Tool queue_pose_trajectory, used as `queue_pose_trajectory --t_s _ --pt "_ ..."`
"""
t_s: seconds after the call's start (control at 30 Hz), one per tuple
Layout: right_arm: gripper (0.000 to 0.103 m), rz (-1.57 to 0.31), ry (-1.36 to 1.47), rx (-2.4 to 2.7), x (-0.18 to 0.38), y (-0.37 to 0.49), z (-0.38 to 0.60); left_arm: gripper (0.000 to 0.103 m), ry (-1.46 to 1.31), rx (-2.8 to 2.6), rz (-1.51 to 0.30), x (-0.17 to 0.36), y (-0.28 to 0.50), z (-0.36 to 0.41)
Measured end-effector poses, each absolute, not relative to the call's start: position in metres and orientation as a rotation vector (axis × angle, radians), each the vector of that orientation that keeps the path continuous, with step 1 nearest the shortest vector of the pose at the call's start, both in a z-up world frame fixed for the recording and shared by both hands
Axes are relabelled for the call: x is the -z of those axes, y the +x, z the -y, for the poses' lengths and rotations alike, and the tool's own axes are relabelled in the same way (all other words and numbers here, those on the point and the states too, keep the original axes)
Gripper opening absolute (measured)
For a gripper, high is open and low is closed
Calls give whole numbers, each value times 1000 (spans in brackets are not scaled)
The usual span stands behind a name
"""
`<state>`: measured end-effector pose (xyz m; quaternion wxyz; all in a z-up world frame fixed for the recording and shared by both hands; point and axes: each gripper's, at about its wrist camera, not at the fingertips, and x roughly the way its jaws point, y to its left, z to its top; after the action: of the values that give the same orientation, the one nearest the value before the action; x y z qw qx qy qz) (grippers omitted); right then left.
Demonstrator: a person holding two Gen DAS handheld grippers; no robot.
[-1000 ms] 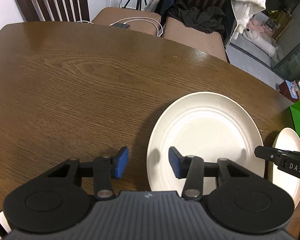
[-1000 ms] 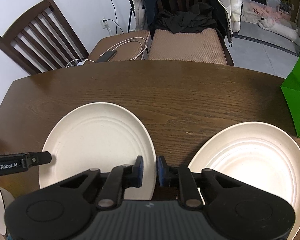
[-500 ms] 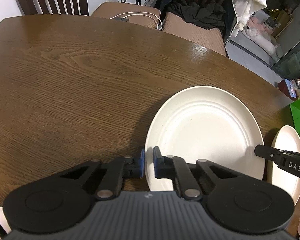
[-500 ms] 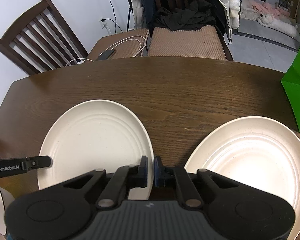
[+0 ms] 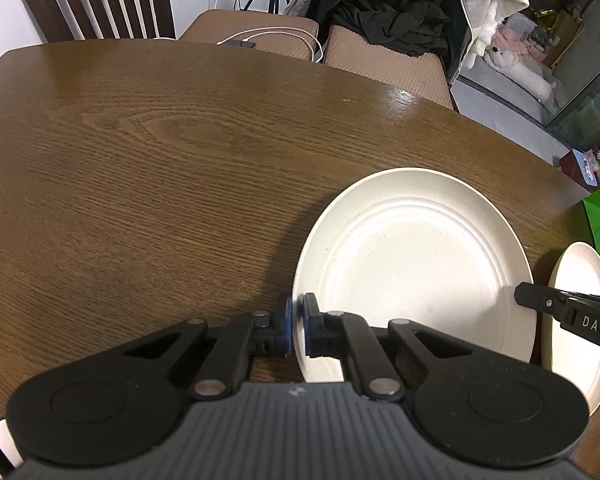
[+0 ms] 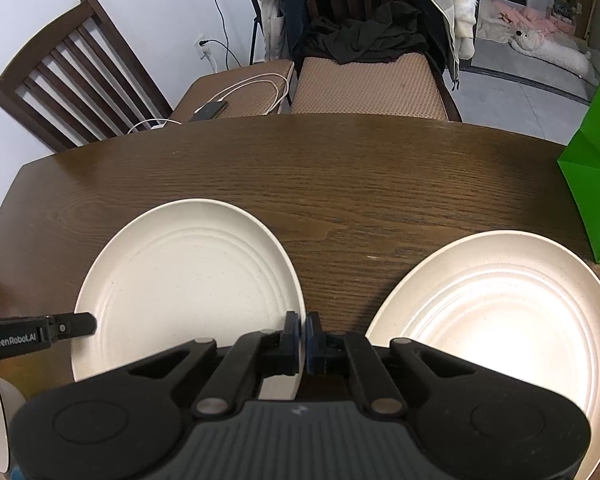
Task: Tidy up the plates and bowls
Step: 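Lift both held cream plates off the table with both grippers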
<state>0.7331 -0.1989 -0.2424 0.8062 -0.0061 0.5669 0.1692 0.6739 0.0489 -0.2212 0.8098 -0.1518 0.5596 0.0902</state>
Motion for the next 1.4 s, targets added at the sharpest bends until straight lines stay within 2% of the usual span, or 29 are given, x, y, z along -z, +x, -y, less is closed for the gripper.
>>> queue_pose_trajectory --t_s 0.57,1.4 --pt "3 -1189 -10 -355 229 731 201 6 -317 -185 -1170 207 672 -47" --pt "3 -1113 -10 -329 167 708 213 6 -299 -155 -1094 144 649 -33"
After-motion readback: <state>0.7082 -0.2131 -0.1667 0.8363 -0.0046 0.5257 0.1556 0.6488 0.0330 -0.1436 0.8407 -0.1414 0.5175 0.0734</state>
